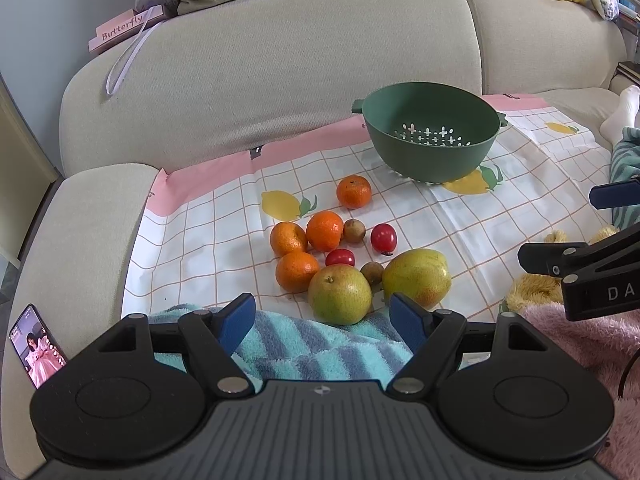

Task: Organize fruits

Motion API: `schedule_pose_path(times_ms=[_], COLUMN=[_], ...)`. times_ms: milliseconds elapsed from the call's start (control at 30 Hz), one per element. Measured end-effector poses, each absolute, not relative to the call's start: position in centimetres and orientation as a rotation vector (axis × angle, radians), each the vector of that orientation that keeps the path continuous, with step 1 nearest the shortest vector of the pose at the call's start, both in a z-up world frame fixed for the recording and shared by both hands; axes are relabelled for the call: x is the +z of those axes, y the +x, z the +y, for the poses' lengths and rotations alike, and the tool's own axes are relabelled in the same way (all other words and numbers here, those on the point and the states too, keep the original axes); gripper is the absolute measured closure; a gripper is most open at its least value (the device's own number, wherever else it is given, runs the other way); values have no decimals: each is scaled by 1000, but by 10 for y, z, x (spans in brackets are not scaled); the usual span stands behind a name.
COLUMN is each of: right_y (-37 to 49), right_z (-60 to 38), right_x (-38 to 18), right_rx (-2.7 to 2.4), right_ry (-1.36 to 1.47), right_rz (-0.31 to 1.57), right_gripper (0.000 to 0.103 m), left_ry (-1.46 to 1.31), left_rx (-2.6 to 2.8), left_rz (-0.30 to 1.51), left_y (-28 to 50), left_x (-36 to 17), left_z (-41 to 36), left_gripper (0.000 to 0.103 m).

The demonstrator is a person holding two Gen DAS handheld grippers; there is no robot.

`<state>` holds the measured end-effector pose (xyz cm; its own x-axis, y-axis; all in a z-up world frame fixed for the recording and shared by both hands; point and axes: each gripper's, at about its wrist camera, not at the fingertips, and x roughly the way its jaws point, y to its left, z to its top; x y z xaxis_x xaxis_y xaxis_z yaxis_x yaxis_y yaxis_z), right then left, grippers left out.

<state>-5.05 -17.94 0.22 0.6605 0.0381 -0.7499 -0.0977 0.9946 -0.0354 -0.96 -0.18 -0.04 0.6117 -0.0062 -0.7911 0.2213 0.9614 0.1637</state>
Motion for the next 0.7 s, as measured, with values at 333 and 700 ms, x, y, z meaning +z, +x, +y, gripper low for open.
schedule_pose_path(times_ms=[333,700], right_y=[-51,-50], right_z=[-179,-179], right_x=[0,0], right_rx=[76,75], right_ry=[-78,-81], right_rz=[850,854], right_gripper=[4,4], left_ry=[255,254], left_rx=[-133,-133], left_rz=[906,908], left_y=[-10,-11], left_x=[-2,-4], left_z=[-2,-1], left_gripper=[13,13])
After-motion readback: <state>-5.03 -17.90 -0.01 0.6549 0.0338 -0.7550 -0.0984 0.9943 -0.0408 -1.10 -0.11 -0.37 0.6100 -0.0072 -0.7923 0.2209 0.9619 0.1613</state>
